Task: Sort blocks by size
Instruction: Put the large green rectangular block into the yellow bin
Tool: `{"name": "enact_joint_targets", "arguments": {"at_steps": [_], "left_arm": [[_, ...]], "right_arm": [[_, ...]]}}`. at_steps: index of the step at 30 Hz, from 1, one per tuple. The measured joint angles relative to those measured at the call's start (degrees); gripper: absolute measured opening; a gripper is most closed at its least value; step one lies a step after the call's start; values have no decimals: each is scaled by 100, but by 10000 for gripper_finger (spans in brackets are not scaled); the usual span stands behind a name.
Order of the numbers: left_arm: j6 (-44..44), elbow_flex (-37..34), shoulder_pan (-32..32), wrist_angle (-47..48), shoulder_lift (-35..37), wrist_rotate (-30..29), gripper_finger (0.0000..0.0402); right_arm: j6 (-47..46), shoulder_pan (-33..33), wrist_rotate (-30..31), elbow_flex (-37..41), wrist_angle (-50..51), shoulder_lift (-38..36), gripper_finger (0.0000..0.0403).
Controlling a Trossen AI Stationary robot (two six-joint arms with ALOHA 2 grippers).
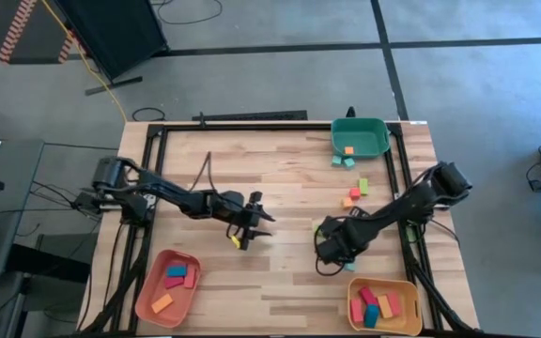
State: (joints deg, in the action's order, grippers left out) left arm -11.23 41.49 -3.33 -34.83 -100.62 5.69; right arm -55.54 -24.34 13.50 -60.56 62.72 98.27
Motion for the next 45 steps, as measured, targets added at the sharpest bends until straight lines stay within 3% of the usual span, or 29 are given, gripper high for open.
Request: {"name": "enact_joint_targets", "arguments": {"at_steps": [8,13,20,27,37,45], "left_arm": [[60,756,7,364,-818,0,197],[-62,1114,55,871,-863,-39,197],[-268,1329,289,963,-869,-274,197],[-401,1516,546,1065,-869,107,197],[-746,1823,571,1282,-922,131,197],[-688,1848,572,1410,-922,133,197]], "right_arm": [[1040,507,330,2,-1046,199,134],[1223,651,381,2,-1115,33,134],[1167,451,400,2,-1084,-161,134],[676,85,413,2,-1099,-529,134],[152,-510,480,0,-1336,-1005,134],[265,-687,1231,-4,-1465,-754,138]]}}
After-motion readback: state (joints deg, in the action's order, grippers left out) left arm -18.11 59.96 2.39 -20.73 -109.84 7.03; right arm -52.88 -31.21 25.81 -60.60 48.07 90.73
